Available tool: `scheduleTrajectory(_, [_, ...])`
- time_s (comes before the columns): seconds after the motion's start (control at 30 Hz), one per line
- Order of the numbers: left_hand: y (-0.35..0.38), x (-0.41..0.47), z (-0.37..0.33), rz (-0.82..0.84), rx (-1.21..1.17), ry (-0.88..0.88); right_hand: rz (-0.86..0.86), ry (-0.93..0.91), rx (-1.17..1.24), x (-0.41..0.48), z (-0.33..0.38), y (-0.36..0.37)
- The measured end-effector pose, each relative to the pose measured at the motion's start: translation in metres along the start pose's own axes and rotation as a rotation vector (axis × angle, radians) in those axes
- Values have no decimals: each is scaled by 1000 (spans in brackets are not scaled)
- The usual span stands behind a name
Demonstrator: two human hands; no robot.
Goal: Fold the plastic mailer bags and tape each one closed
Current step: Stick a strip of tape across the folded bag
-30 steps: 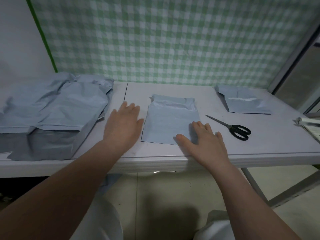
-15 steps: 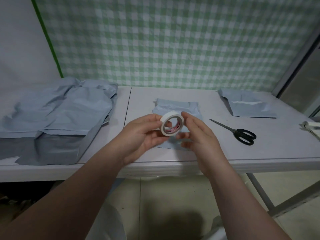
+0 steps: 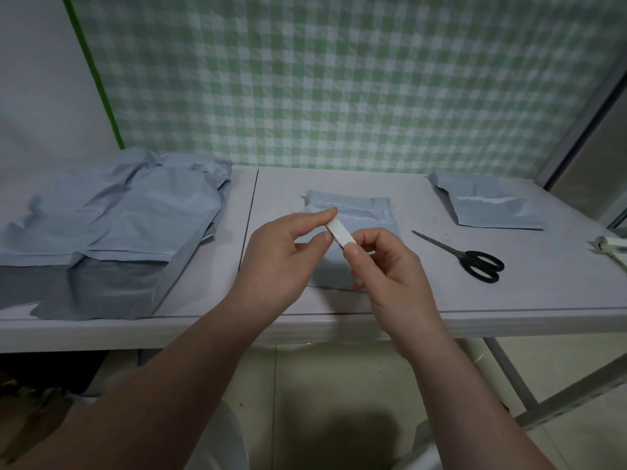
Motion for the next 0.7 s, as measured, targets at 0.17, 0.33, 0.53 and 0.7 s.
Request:
scheduleTrajectory(0.17, [-7, 0, -13, -43, 91, 68, -56, -36, -86, -2, 5, -2])
scheduleTrajectory(0.33, [-9, -1, -21, -56, 108, 83, -72, -80, -124, -5, 10, -3])
scheduleTrajectory(0.53, [-10, 2, -22, -74, 176, 84, -69, -94, -168, -4, 11, -3])
scheduleTrajectory(0.7, [-8, 7, -8, -47, 184, 8, 20, -26, -162, -2, 5, -4])
Point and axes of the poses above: each hand's wrist, its own x-axis towards the middle knuckle, its own y-axis out of the palm, z = x × y, the point moved 9 cm from there along x, towards the middle knuckle, and after that the axes turned 9 degrees about y, right-handed, at the moved point
